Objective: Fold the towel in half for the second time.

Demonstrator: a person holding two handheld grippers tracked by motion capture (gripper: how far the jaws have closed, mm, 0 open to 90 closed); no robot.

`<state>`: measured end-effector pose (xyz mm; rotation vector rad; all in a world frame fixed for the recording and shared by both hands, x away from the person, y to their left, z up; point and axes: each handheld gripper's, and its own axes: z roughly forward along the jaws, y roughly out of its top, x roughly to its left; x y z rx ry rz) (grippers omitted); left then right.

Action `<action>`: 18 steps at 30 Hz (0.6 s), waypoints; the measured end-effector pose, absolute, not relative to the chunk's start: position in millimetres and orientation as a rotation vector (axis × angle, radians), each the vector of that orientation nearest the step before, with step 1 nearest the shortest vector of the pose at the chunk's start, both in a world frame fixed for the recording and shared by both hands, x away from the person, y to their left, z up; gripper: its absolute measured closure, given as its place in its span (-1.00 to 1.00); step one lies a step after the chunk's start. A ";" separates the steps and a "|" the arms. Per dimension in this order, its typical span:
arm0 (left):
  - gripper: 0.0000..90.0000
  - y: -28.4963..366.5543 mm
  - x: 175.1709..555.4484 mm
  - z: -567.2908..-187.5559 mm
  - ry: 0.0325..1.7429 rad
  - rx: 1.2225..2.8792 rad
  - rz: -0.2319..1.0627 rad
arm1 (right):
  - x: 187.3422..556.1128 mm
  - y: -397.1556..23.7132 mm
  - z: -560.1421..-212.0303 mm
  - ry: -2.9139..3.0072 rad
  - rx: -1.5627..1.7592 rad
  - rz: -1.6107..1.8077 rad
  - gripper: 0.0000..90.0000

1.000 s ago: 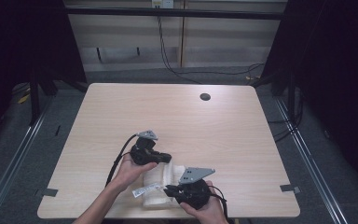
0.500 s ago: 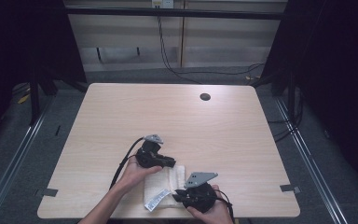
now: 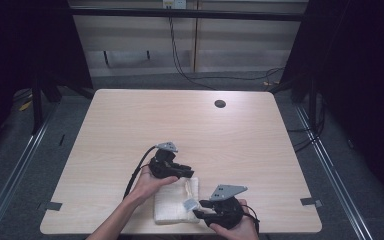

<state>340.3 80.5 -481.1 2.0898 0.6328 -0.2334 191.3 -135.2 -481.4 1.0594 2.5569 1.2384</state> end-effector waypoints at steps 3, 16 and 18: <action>0.47 83.1 337.6 -475.1 0.625 2.096 -0.192 | 192.5 -140.9 -479.0 2.533 1.087 1.264 0.21; 0.12 117.2 326.3 -460.4 0.650 2.127 -0.106 | 196.7 -170.3 -473.2 2.432 1.193 1.275 0.01; 0.07 123.5 323.8 -458.8 0.676 2.143 -0.110 | 198.3 -172.5 -472.5 2.425 1.188 1.271 0.01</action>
